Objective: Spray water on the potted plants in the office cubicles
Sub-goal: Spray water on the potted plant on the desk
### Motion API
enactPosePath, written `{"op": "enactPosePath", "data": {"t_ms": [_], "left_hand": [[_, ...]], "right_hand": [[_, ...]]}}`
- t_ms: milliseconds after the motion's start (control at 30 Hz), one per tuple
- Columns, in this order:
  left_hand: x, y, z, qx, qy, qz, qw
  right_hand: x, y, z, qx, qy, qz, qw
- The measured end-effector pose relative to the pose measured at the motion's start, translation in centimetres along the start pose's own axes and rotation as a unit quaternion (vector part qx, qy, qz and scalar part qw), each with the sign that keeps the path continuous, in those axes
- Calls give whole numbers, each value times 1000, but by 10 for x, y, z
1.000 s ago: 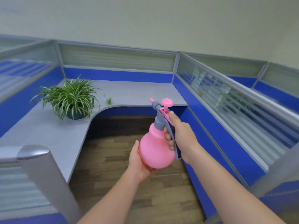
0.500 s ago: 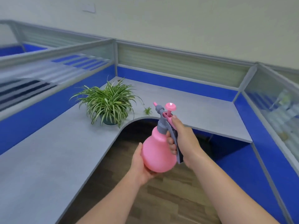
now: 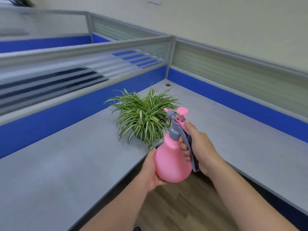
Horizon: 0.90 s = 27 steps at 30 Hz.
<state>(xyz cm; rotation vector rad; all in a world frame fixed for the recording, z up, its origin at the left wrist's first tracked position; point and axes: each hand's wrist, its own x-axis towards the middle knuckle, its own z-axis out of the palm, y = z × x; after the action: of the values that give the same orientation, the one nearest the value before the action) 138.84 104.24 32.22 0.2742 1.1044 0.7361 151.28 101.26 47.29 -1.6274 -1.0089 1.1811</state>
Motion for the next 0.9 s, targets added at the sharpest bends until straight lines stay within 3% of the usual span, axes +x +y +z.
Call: {"op": "enactPosePath", "data": {"t_ms": [367,500,900], "left_hand": [[95,63,-2,35,-31,-62,997],[110,68,-2,26,-44,-84,995],[130,63,7,-7,-65,-118,991]], "right_hand": [[147,-22,31,-64,-86,87,990],[177,-27,36,-67,-127,131,981],[217,-31,45,-103,-149,168,969]]}}
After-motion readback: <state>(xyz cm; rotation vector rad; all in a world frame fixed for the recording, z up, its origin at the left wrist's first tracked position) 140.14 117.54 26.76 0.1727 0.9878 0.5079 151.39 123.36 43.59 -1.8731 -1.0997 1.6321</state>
